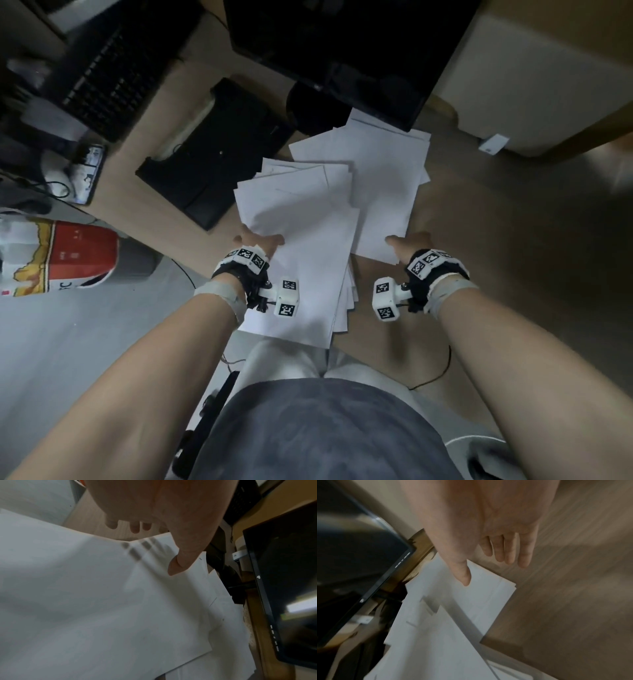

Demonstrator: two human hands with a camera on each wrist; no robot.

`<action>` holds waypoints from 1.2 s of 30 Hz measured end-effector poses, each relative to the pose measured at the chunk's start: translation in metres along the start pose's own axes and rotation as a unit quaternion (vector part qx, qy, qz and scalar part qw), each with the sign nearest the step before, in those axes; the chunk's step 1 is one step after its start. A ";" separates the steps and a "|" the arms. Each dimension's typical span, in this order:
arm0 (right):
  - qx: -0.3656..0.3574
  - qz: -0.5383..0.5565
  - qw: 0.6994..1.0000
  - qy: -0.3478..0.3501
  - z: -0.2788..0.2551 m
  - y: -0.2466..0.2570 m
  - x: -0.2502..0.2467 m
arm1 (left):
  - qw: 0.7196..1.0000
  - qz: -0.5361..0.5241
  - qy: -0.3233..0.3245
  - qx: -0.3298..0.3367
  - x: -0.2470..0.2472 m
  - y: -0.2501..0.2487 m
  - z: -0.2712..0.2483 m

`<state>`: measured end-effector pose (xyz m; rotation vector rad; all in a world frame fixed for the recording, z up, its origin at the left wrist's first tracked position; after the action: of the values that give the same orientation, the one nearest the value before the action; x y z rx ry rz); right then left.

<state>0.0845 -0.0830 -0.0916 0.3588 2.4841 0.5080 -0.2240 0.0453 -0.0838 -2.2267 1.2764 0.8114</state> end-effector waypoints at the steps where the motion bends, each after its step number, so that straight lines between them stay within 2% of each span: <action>1: 0.011 0.010 1.000 0.004 0.013 -0.001 -0.002 | 1.000 0.016 -0.008 0.000 0.000 -0.005 0.000; 5: 0.062 0.027 0.998 0.016 0.098 -0.023 0.014 | 0.998 0.061 -0.027 0.014 -0.002 -0.031 0.014; 9: 0.076 0.063 0.995 0.018 0.055 0.042 0.021 | 0.991 0.079 -0.077 0.074 -0.008 -0.061 0.039; 13: 0.079 0.065 0.995 0.009 0.057 0.077 0.027 | 0.993 0.076 -0.002 0.085 -0.006 -0.074 0.065; 15: 0.070 0.089 0.994 0.000 0.066 0.089 0.028 | 0.994 0.067 0.004 0.085 -0.008 -0.077 0.072; 19: 0.103 0.094 0.990 -0.027 0.075 0.105 0.031 | 0.995 0.067 -0.007 0.070 -0.013 -0.076 0.082; 28: 0.066 0.137 0.988 -0.029 0.084 0.115 0.053 | 0.993 0.072 -0.016 0.095 -0.012 -0.069 0.089; 31: 0.040 0.167 0.983 -0.068 0.086 0.122 0.055 | 0.993 0.067 -0.018 0.091 -0.013 -0.071 0.090; 34: 0.039 0.112 0.986 -0.116 0.082 0.128 0.042 | 0.994 0.072 -0.012 0.087 -0.012 -0.071 0.091; 36: 0.031 0.102 0.988 -0.113 0.075 0.134 0.035 | 0.993 0.076 -0.008 0.090 -0.012 -0.071 0.092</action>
<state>0.1194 0.0698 -0.1082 0.6635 2.2585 0.4452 -0.1913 0.1441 -0.1364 -1.9965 1.4649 0.7352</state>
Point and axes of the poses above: each hand's wrist, its own z-axis towards the middle knuckle, its own x-axis out of the palm, y = z × x, the point moved 5 cm from there along z, towards the middle knuckle, and after that the axes turned 15 degrees about z, right-handed, at the moved point
